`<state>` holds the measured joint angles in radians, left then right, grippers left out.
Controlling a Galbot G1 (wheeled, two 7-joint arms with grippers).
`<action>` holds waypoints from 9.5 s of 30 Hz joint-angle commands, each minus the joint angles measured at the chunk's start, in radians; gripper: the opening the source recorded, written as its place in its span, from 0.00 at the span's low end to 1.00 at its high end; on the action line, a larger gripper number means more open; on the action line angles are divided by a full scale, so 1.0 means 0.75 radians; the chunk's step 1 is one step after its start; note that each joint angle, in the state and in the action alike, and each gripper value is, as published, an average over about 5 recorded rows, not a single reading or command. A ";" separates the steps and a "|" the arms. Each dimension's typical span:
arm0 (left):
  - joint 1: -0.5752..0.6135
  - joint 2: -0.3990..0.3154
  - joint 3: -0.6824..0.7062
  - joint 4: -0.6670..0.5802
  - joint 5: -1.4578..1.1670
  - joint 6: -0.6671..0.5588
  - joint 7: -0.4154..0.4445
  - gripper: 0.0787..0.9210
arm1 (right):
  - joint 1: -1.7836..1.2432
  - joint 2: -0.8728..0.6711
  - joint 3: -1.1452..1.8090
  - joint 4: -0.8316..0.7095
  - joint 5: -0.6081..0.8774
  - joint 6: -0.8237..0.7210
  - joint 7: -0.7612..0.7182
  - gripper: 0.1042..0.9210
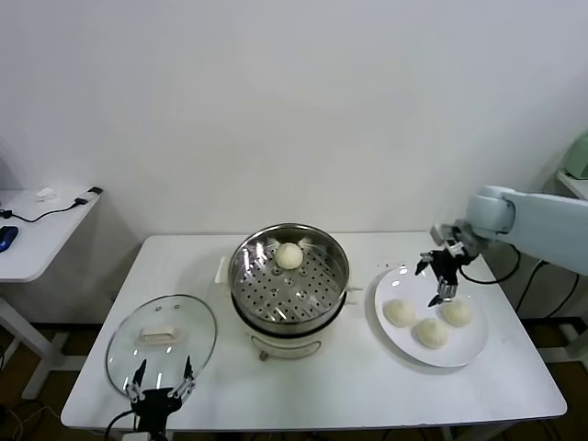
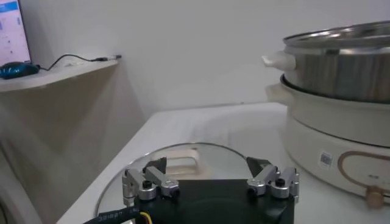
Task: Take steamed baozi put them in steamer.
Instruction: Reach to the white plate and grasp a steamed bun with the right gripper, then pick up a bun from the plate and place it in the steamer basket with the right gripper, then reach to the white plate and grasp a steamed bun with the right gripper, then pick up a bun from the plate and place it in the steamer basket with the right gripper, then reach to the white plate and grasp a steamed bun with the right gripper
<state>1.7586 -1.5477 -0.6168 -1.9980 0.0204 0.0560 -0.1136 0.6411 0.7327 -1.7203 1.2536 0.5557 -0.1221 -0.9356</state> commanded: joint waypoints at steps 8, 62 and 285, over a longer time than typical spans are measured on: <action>-0.012 -0.001 -0.009 0.032 0.003 0.001 0.002 0.88 | -0.368 0.089 0.249 -0.139 -0.042 -0.157 0.149 0.88; 0.000 0.000 0.048 -0.010 0.022 0.000 0.002 0.88 | 0.416 0.189 0.285 0.156 0.412 -0.121 -0.050 0.66; 0.030 -0.037 0.058 -0.049 0.056 -0.020 -0.003 0.88 | 0.306 0.356 0.373 -0.092 -0.272 0.738 -0.461 0.88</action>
<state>1.7815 -1.5758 -0.5756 -2.0332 0.0620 0.0425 -0.1167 0.7083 1.2142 -1.4355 1.3545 0.0946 0.5026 -1.1294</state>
